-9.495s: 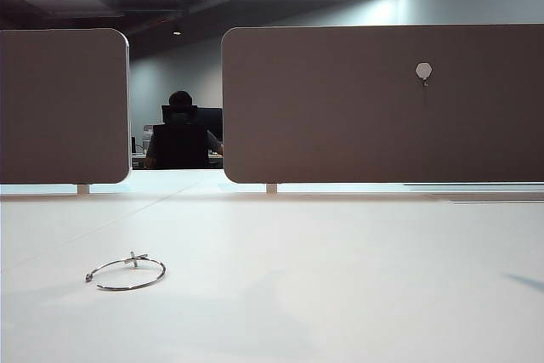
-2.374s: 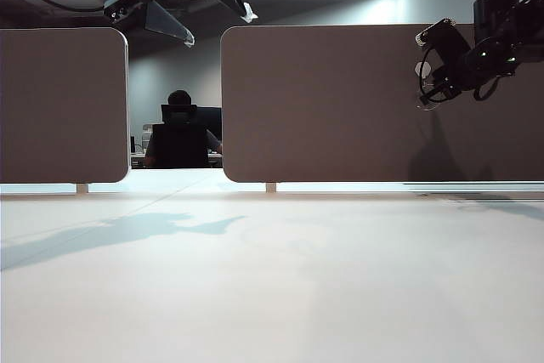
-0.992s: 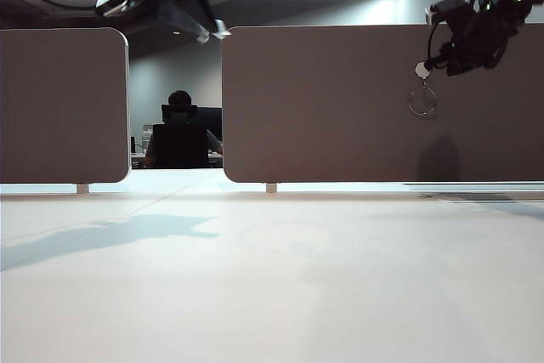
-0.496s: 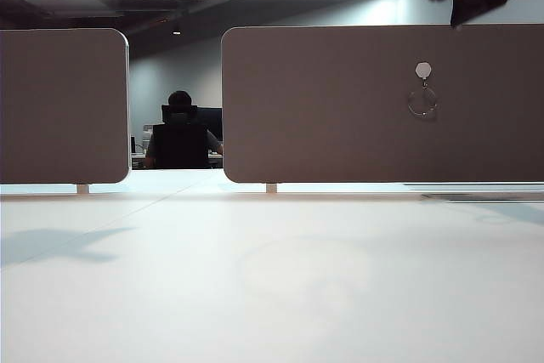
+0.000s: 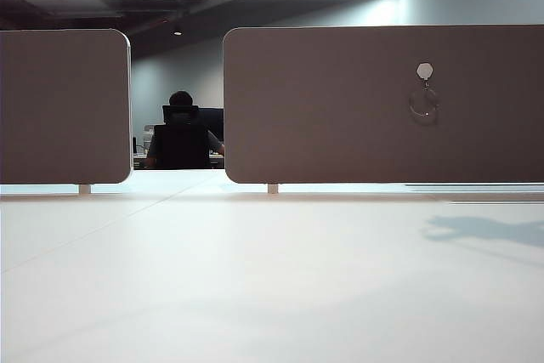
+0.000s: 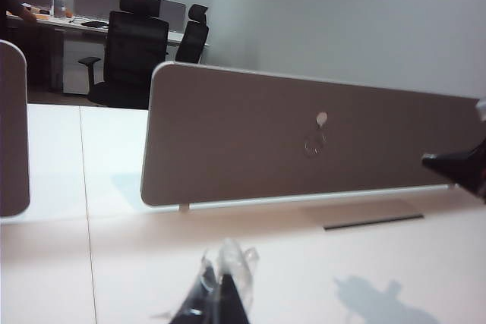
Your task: Hang the earring on the hook.
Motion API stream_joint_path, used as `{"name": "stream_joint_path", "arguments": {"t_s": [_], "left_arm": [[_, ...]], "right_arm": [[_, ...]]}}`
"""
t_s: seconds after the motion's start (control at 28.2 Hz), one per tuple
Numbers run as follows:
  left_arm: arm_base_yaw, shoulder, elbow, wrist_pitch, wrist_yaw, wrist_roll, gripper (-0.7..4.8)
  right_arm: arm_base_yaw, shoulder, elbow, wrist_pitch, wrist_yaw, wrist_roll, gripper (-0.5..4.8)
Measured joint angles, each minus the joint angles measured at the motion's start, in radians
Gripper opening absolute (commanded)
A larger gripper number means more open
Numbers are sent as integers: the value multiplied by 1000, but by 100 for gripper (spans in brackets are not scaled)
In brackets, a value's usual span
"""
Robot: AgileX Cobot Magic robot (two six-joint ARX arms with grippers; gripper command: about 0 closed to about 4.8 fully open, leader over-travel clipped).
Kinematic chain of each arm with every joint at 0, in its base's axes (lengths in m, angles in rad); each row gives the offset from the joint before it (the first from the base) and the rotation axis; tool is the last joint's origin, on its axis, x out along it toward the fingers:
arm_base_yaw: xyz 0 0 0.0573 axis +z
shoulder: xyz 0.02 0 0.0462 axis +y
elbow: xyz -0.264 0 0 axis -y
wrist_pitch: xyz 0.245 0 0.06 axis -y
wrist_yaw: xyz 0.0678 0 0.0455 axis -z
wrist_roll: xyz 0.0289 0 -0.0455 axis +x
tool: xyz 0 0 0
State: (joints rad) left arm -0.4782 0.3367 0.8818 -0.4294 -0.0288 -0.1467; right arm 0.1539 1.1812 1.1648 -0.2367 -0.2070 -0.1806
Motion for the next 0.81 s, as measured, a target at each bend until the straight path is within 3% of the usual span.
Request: {"name": "stream_joint_path", "arguments": {"t_s": [0.25, 0.46, 0.81], "left_arm": [[-1, -170, -193, -58, 3, -37, -6], [0, -219, -351, -38, -1, -49, -6], [0, -220, -642, 198, 2, -66, -6]], "right_arm": [[140, -301, -307, 20, 1, 48, -2], [179, -475, -530, 66, -1, 99, -2], [200, -639, -816, 185, -44, 123, -2]]}}
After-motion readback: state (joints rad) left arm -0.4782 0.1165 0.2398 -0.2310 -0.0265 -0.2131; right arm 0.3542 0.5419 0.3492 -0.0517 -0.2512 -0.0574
